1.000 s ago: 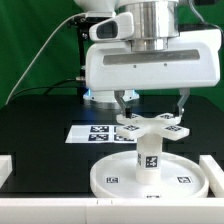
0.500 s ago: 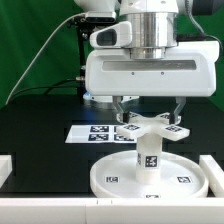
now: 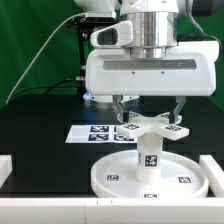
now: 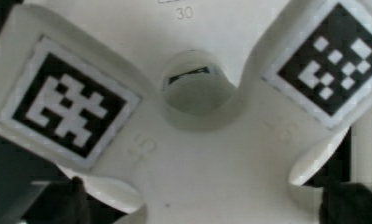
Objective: Assemble round table
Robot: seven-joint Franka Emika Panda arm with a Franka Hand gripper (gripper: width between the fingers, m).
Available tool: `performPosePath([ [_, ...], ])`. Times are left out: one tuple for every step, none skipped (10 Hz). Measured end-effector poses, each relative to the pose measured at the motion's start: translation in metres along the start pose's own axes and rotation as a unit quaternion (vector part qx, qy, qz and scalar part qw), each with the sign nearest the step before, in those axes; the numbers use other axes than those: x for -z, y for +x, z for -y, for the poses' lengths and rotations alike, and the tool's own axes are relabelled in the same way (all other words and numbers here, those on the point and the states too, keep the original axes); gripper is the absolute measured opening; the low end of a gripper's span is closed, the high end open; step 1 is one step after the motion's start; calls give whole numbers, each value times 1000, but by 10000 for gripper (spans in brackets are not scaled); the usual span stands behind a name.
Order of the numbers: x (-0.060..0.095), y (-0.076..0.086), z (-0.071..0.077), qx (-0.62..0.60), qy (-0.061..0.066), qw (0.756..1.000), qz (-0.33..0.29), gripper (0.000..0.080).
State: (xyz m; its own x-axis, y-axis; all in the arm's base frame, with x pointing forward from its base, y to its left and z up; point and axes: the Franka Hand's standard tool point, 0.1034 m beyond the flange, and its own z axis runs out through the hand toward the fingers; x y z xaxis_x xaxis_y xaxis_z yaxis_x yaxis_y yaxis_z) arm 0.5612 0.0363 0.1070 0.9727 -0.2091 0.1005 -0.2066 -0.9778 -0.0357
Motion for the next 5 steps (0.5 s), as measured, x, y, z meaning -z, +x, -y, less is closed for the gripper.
performPosePath([
  [0,0,1,6,0,1000,-3,649],
  [1,0,5,18,-3,1000,-4,649],
  [2,1,7,46,-4,999,-5,649],
  [1,0,6,62,-4,998,-4,649],
  [-1,-1,6,62,-5,998,-3,649],
])
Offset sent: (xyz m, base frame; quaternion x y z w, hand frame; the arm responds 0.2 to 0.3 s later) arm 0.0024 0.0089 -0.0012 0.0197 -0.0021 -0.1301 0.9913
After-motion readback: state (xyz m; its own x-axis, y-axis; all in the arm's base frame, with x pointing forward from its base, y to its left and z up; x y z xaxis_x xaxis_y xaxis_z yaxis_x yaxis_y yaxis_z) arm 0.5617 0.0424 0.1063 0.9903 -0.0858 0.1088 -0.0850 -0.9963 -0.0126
